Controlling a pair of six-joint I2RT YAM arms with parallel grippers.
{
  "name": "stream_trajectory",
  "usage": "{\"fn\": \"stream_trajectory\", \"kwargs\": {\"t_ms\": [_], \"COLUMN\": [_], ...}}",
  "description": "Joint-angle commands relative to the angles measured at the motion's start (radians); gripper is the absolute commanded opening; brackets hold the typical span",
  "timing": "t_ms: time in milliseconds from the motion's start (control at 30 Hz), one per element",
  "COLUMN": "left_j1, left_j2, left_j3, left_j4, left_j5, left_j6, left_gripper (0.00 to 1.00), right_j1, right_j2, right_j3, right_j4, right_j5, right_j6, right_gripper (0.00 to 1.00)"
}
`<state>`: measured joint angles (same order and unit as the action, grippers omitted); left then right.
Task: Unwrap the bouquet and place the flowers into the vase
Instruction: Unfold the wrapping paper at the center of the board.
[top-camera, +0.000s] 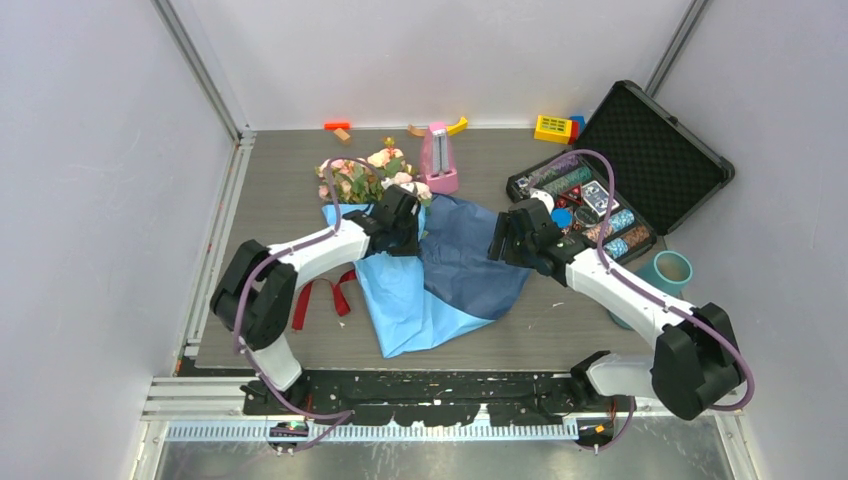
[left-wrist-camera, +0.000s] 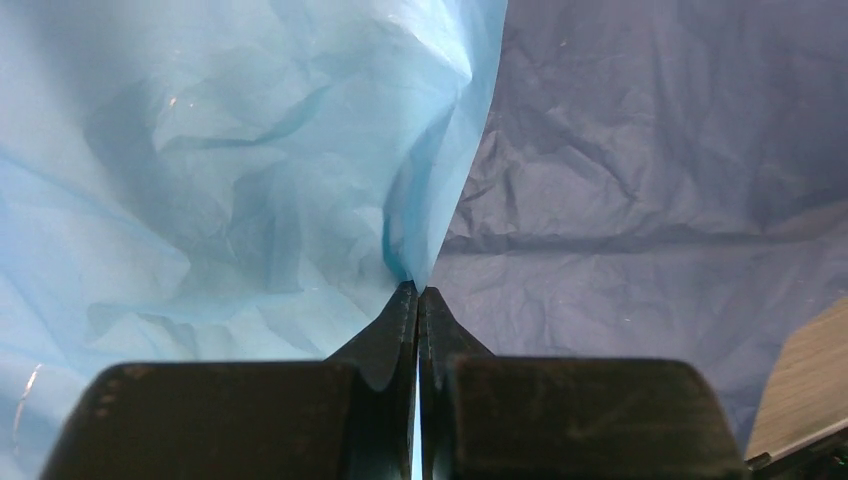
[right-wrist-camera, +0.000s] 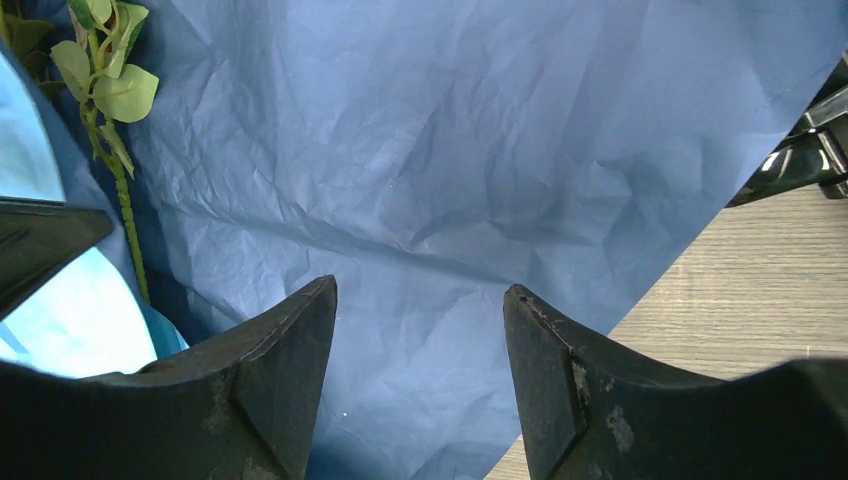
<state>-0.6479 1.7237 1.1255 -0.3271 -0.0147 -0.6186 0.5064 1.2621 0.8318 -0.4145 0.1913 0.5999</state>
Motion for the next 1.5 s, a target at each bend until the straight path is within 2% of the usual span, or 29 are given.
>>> {"fn": "stream_trajectory", "kwargs": {"t_ms": [0,400,567,967,1467], "left_j1": [0.003,0.012,0.037,0.238,0.438], "left_j2": [-0.098,-0.233,-0.309,-0.559,-0.865], "left_j3": [-0.005,-0.034,-0.058,-0.232,-0.380], "left_j4": [-0.006,-0.084,-0.161,-0.322,-0.545], "left_j5": [-0.039,-0.110,-0.162,-0.139,-0.230], "left_j6": [0.015,0.030,0.042,-0.008,-0.263], "left_gripper": [0.00,0.00,0.00,0.00,0.00], "right_j1": [-0.002,0.015,0.027,0.027,0.027], "right_j2": [0.015,0.075,0.113,0.195,0.245], "right_j3": [0.023,0.017,0.018,-0.014,-0.055], "right_j4": [0.053,0.110,0.120,0.133,0.159], "right_j5": [-0.029,-0.076,-0.007,0.108,0.160], "right_j6": [0.016,0.067,0.081,0.127,0.166], "right_gripper": [0.67,0.67,0.67,0.65,0.65]}}
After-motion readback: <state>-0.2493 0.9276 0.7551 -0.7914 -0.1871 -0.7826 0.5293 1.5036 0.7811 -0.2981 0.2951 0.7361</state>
